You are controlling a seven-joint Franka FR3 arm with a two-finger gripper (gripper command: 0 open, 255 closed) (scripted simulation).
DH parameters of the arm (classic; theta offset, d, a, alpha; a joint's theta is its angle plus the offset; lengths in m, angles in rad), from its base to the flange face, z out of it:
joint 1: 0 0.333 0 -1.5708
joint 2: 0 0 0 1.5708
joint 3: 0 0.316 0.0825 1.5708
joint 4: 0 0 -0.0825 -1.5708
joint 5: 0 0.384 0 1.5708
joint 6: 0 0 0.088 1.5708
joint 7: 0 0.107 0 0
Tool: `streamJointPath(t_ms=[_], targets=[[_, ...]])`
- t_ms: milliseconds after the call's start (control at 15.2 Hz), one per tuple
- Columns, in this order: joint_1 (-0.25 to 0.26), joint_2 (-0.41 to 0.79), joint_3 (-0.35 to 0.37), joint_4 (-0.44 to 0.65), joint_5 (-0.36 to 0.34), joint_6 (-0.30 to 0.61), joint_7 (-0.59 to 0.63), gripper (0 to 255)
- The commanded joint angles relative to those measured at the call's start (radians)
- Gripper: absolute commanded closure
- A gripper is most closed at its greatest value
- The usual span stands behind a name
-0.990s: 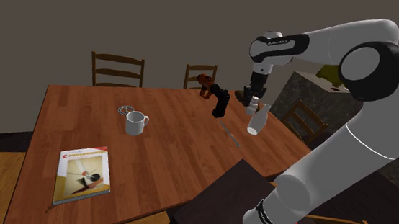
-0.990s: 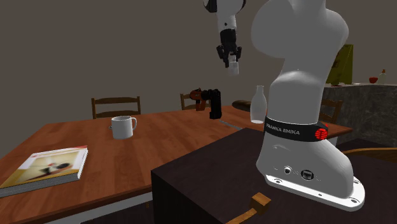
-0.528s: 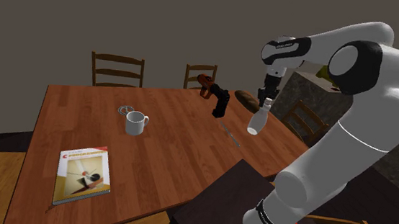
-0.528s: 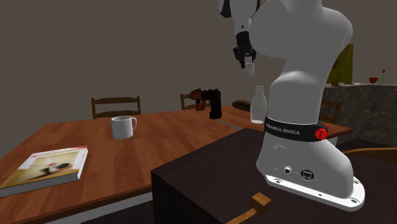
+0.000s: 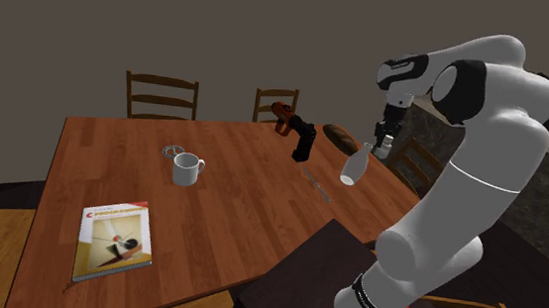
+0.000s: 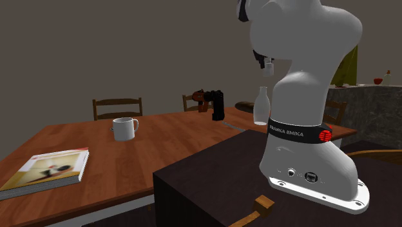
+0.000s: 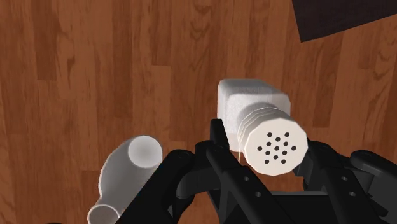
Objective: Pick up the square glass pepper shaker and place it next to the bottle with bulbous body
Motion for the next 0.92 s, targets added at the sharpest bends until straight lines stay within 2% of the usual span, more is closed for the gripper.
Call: streamJointPath(t_ms=[0,462,858], targets=[[-0.035,0.053,-0.017,0.054,0.021,-0.002,-0.058,255],[-0.183,0.253,-0.046,0.301,0.109,-0.053,-0.236,255],[-0.353,0.467,-0.038,0.614,0.194,-0.151,-0.359,255]])
